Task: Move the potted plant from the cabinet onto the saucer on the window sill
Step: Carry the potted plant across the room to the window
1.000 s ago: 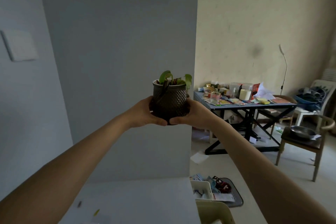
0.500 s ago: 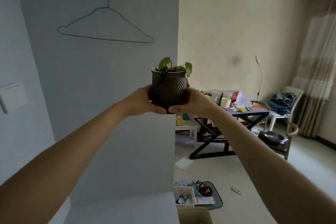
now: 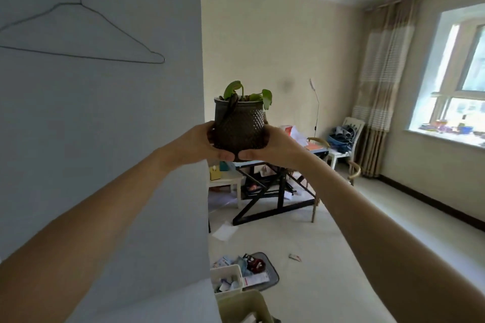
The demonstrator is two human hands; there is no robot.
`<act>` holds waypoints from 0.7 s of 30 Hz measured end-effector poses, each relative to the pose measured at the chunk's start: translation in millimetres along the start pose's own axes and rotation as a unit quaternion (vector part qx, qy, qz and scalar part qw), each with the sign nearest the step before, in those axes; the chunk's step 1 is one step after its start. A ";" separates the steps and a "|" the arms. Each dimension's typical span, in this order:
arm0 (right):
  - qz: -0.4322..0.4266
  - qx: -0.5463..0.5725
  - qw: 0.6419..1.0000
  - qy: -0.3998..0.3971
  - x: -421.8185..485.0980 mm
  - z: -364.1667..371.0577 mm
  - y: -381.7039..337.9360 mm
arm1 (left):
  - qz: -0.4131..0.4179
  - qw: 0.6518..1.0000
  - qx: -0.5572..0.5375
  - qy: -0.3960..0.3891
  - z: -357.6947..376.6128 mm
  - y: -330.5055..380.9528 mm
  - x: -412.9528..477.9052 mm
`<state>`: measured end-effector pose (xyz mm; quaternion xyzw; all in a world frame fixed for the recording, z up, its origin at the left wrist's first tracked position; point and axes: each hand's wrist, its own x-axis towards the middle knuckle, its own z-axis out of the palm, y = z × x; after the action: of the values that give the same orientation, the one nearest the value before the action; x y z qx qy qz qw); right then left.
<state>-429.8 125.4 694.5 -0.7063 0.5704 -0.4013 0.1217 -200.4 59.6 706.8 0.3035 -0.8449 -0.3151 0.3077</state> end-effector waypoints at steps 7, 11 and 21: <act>0.078 -0.037 0.995 0.047 -34.7 -48.0 26.6 | 0.057 0.995 -0.036 -0.071 49.4 11.0 54.5; 0.129 -0.022 0.988 0.085 -65.3 -83.2 45.6 | 0.102 0.988 -0.047 -0.109 94.0 23.2 88.3; 0.189 -0.032 0.964 0.183 -144.1 -183.5 110.6 | 0.149 0.968 -0.107 -0.173 230.4 88.9 153.6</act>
<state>-641.5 272.7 682.1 -0.5034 0.7189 -0.4748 0.0660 -488.8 85.5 680.3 0.0810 -0.8823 -0.4018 0.2313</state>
